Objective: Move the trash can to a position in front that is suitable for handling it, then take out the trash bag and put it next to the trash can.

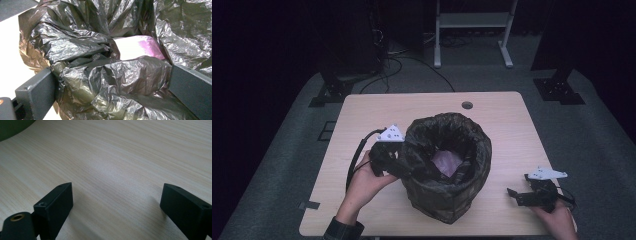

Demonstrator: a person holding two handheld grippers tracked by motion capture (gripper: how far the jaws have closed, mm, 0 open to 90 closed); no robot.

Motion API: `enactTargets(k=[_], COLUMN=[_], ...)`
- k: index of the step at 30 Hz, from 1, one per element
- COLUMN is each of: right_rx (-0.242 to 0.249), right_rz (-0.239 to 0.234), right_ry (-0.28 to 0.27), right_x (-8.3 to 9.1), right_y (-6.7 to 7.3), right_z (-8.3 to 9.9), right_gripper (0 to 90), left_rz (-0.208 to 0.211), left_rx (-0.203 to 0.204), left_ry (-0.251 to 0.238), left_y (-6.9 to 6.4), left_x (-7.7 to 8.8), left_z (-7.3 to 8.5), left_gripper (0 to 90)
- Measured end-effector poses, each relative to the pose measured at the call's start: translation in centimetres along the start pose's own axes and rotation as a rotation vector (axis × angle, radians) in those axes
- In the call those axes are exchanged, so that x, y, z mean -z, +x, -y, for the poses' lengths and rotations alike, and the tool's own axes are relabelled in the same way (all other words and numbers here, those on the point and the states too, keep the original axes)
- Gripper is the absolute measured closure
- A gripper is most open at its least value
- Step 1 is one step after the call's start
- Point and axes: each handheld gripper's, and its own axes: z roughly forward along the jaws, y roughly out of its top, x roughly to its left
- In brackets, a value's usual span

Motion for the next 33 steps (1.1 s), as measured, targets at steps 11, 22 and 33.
enactTargets(k=[11, 22, 33], right_rx=[0.001, 0.002, 0.001], right_rz=[0.000, -0.002, -0.001], right_ry=[0.000, 0.001, 0.001], right_x=[0.0, -0.1, -0.1], right_y=[0.0, 0.0, 0.0], right_z=[0.0, -0.1, -0.1], right_gripper=[10.0, 10.0, 10.0], left_rz=[0.013, 0.067, 0.243], left_rx=[-0.011, -0.065, -0.147], left_ry=[-0.016, -0.127, -0.196], left_y=[-1.6, 0.3, 2.7], left_x=[0.2, 3.6, 3.7], left_z=[0.4, -0.7, 0.3], left_gripper=[0.0, 0.1, 39.8])
